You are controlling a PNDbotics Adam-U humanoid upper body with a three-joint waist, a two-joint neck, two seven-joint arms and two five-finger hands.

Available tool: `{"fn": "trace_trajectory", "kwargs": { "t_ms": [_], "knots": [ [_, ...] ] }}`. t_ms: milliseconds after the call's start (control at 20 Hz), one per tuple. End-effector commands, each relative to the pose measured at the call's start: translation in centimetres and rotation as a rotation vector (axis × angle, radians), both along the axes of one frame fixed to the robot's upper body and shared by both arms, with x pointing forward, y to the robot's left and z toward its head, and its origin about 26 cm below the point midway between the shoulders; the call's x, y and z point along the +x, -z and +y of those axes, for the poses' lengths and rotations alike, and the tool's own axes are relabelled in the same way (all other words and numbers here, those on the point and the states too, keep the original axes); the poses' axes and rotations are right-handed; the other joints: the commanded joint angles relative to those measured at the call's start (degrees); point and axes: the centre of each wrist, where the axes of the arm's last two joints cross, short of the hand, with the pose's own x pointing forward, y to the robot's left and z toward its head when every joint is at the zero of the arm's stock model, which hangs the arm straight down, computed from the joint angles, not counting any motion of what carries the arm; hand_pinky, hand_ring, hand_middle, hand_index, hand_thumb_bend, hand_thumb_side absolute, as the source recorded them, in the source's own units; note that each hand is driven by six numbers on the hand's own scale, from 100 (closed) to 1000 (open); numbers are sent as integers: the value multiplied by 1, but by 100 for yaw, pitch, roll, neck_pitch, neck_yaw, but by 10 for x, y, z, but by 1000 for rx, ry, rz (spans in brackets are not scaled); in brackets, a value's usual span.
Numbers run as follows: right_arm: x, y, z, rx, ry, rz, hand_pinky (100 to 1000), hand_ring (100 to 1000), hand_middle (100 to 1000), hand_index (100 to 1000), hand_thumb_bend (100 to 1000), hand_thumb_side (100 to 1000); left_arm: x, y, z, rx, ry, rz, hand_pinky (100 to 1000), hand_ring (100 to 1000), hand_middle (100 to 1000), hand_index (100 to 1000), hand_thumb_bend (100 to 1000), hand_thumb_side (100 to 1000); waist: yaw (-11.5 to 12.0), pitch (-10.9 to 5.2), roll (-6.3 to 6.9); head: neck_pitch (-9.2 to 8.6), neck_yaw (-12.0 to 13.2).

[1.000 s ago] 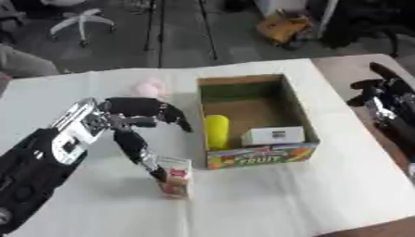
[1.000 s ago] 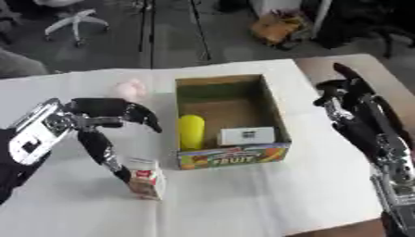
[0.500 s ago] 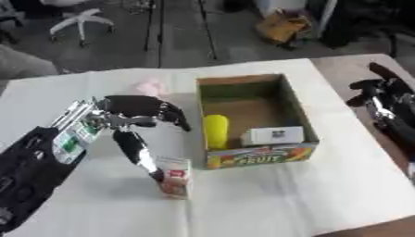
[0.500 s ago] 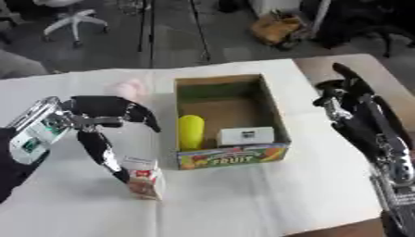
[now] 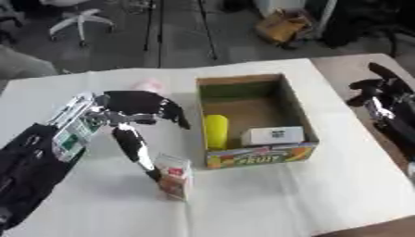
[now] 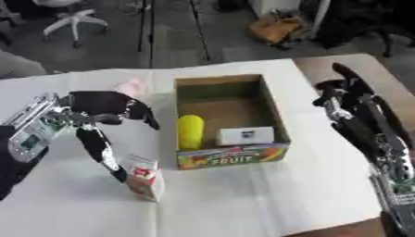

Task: Pick up objects on the table and place them in the box.

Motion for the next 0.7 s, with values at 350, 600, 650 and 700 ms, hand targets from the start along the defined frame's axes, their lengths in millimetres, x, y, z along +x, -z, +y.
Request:
{"fn": "trace_trajectory", "kwargs": {
  "t_ms": [350, 600, 650, 700],
  "knots": [
    [2, -9, -3, -15, -2, -25, 722, 622, 713, 1000, 121, 526, 9, 13, 12, 297, 269, 104, 629, 580, 574, 779, 898, 592, -6, -67, -18, -17, -16],
    [2, -9, -3, -15, -2, -24, 722, 622, 713, 1000, 121, 526, 10, 11, 13, 291, 266, 128, 629, 580, 574, 779, 898, 592, -3, -68, -18, -16, -19],
    [2, -9, -3, -15, -2, -24, 722, 622, 713, 1000, 121, 526, 10, 11, 13, 290, 266, 130, 629, 580, 574, 779, 898, 592, -3, -68, -18, -16, -19],
    [2, -10, -3, -14, -3, -27, 722, 621, 713, 1000, 122, 526, 10, 15, 12, 278, 264, 145, 589, 524, 523, 730, 656, 585, -11, -48, -25, -36, -12]
  ]
}}
